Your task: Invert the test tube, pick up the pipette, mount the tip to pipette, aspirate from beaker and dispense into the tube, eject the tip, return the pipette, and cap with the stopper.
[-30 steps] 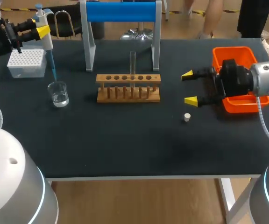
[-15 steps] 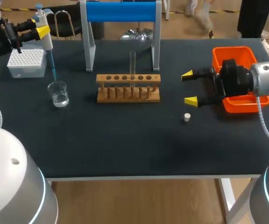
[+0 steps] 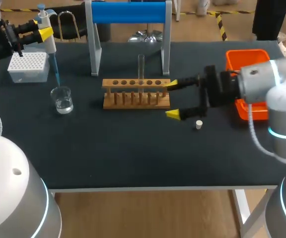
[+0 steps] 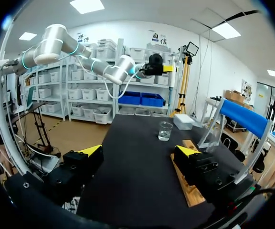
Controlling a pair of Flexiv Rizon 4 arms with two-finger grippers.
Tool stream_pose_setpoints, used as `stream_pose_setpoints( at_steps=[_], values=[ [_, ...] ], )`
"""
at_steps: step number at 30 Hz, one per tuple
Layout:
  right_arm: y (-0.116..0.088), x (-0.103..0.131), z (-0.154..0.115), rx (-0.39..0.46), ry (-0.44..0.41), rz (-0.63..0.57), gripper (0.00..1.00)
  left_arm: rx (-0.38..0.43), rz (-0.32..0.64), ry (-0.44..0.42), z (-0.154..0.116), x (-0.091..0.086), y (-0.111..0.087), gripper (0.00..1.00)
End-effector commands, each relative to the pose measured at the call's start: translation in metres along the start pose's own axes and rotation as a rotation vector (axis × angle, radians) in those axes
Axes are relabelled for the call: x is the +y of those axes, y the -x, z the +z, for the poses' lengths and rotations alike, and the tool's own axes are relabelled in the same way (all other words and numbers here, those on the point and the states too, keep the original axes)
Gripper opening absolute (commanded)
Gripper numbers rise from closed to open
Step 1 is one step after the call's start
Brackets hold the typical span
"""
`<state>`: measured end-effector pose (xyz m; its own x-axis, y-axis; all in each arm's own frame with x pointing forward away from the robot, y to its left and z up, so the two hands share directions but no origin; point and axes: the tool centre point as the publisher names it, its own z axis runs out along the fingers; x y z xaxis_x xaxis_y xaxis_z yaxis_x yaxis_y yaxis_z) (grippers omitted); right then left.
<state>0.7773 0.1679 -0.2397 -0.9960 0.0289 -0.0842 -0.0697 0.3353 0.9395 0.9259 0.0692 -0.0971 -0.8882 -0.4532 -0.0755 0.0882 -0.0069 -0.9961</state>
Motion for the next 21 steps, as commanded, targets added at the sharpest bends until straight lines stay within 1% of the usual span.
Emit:
stream_pose_setpoints(
  at_steps=[1,5,8,14,16,21],
  values=[
    [0.0,0.011,0.068,-0.006,-0.045,0.009,1.0,-0.001,0.001,-0.002,0.0,0.0,0.0,0.0],
    [-0.004,0.023,0.101,0.003,-0.071,0.013,1.0,-0.001,0.001,-0.002,0.0,0.0,0.0,0.0],
    [-0.002,0.031,0.12,-0.012,-0.083,0.02,1.0,-0.001,0.001,-0.002,0.0,0.0,0.0,0.0],
    [-0.004,0.045,0.15,-0.04,-0.108,-0.018,1.0,-0.001,0.001,-0.002,0.0,0.0,0.0,0.0],
    [-0.005,0.048,0.159,-0.052,-0.131,-0.034,1.0,-0.001,0.001,-0.002,0.0,0.0,0.0,0.0],
    [-0.006,0.05,0.181,-0.051,-0.144,-0.044,1.0,-0.001,0.001,-0.002,0.0,0.0,0.0,0.0]
  ],
)
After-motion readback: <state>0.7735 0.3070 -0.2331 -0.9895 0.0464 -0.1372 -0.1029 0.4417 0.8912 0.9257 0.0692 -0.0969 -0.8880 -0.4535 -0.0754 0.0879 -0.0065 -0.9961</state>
